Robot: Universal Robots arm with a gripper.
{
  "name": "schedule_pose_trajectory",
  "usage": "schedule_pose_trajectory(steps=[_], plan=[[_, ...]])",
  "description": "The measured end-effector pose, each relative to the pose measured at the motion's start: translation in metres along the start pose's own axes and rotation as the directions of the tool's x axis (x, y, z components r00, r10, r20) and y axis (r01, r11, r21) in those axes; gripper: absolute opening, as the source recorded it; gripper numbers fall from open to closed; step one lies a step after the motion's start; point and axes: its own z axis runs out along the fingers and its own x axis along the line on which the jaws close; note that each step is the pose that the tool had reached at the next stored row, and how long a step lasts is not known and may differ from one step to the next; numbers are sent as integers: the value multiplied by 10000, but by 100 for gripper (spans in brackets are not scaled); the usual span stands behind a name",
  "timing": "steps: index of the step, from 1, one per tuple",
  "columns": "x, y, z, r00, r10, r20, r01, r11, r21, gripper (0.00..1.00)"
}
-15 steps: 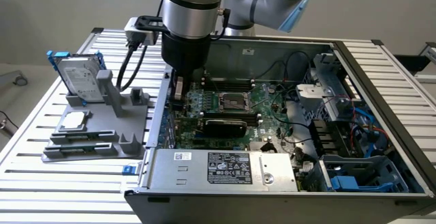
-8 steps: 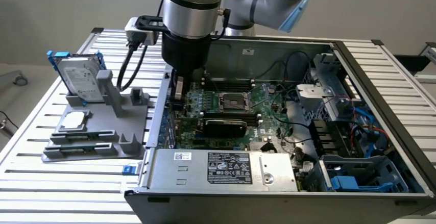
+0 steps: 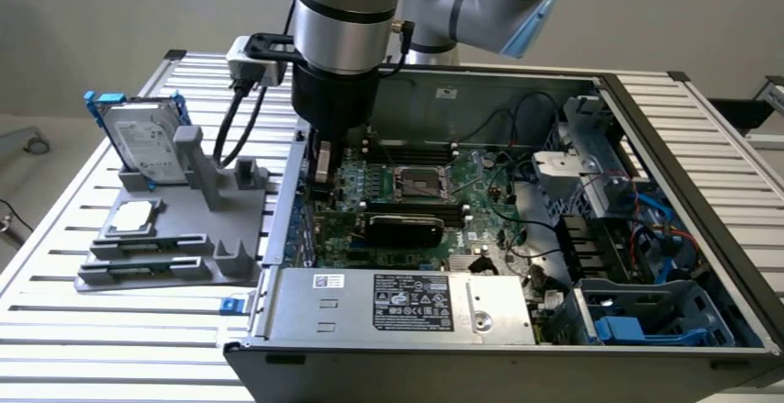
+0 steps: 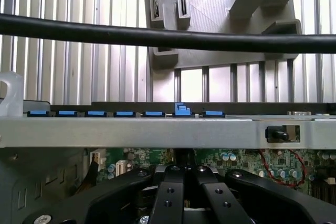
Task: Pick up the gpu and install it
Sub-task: 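Press down on the gpu until it lock into place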
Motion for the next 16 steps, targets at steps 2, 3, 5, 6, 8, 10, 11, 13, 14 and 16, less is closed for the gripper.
schedule_pose_trajectory(steps=[2,3,5,6,8,10,11,13,14,16], plan=[[-3,1,1,10000,1,1,-1,10000,-2,11],[-5,1,1,10000,1,1,-1,10000,-7,11],[-9,0,1,10000,0,1,0,10000,-18,11],[-11,1,1,10000,0,1,0,10000,-23,11],[-14,2,1,10000,-1,0,1,10000,-44,11],[-17,3,2,10000,-2,0,2,10000,-71,11],[-17,4,2,10000,-2,0,2,10000,-87,11],[-20,5,2,10000,-3,-1,3,9999,-123,11],[-21,5,2,10000,-5,-2,5,9999,-144,11],[-22,6,0,10000,-4,-4,4,9998,-173,11]])
